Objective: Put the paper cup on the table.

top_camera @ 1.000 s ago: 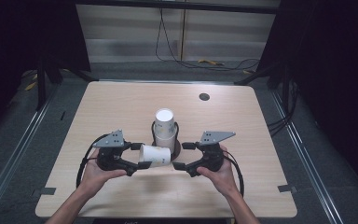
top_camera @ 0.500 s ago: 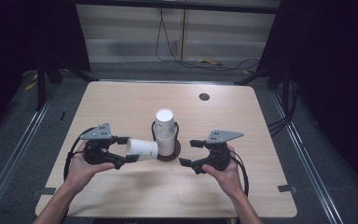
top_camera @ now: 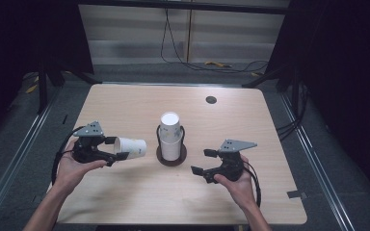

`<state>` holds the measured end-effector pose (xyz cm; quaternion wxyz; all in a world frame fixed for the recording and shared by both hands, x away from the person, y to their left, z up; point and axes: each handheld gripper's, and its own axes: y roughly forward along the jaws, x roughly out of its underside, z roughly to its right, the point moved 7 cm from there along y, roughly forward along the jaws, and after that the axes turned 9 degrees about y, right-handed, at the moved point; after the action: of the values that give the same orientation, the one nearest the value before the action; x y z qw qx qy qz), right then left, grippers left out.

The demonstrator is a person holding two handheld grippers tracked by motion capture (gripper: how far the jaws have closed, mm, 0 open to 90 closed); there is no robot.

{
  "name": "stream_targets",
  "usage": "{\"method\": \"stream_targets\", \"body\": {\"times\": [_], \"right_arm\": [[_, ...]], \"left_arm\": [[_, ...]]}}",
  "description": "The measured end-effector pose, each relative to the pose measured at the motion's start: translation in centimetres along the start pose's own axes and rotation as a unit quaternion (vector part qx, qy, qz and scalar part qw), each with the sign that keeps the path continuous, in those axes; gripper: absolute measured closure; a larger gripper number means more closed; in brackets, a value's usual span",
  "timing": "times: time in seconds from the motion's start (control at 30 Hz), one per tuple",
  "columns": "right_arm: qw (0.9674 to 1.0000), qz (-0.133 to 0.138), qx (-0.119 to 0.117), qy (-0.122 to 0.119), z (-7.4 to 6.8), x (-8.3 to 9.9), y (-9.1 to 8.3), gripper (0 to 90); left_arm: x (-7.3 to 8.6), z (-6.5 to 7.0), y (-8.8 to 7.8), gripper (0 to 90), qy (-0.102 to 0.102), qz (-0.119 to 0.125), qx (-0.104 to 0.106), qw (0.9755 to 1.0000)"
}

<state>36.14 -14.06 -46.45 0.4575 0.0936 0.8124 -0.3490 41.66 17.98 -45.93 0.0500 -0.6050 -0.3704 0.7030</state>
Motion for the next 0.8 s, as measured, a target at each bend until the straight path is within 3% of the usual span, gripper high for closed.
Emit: {"method": "stream_targets", "body": {"times": [0.3, 0.63, 0.8], "right_arm": [[0.9997, 0.001, 0.022, 0.007, 0.6, 1.1, -1.2, 14.3], [0.9997, -0.005, 0.022, 0.003, 0.5, 1.1, -0.8, 14.4], [0.9997, -0.008, 0.021, 0.003, 0.6, 1.2, -0.7, 14.4]], "left_arm": [[1.1, -1.3, 0.0, 25.6, -0.002, -0.052, -0.020, 0.9984], [0.3, -2.3, 0.3, 25.5, -0.001, -0.077, -0.025, 0.9967], [0.3, -2.9, 0.7, 25.6, 0.008, -0.108, -0.029, 0.9937]]}}
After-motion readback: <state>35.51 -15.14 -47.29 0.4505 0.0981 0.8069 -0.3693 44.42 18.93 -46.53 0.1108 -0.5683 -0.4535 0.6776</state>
